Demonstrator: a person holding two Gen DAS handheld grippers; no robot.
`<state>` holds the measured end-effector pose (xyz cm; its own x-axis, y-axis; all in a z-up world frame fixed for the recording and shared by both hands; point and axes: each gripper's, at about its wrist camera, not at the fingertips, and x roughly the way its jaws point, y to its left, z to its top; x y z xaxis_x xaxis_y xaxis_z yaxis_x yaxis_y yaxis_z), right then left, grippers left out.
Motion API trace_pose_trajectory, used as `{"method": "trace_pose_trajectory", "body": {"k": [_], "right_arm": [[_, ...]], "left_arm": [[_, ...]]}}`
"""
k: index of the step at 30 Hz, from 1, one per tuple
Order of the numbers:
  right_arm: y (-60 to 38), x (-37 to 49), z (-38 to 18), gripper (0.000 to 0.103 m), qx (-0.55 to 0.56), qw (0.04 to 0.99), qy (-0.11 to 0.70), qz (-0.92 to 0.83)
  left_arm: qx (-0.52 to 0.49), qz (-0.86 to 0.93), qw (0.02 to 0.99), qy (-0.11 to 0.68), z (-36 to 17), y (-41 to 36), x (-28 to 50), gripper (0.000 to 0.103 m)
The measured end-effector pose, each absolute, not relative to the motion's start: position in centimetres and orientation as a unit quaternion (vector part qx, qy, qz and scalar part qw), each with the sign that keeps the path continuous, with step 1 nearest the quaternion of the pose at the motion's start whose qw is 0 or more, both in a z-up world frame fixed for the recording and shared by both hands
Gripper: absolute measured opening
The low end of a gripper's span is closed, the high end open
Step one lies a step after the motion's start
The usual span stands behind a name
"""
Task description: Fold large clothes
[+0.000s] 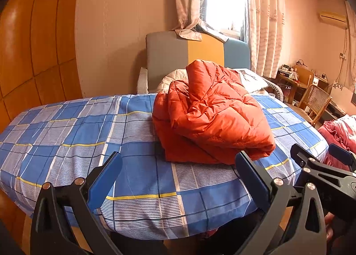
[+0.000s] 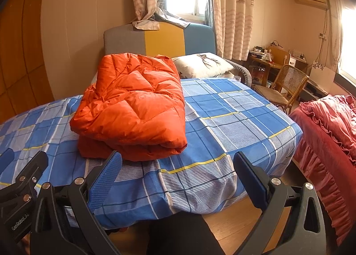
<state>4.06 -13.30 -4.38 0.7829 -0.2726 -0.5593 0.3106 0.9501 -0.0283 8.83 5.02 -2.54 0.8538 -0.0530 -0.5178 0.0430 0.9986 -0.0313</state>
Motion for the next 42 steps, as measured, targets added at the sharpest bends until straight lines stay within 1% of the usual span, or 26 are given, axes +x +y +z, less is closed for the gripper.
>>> {"method": "trace_pose_trajectory", "body": {"k": [27, 42], "right_arm": [[-12.5, 4.6, -4.5, 0.100, 0.018, 0.944, 0.293, -0.148], [-12.1, 4.7, -5.0, 0.100, 0.008, 0.943, 0.300, -0.146]], "left_arm": [[-0.022, -0.022, 0.959, 0.281, -3.0, 6.1, 9.4, 0.101], [-0.023, -0.025, 0.961, 0.275, -3.1, 6.3, 9.4, 0.101]]}}
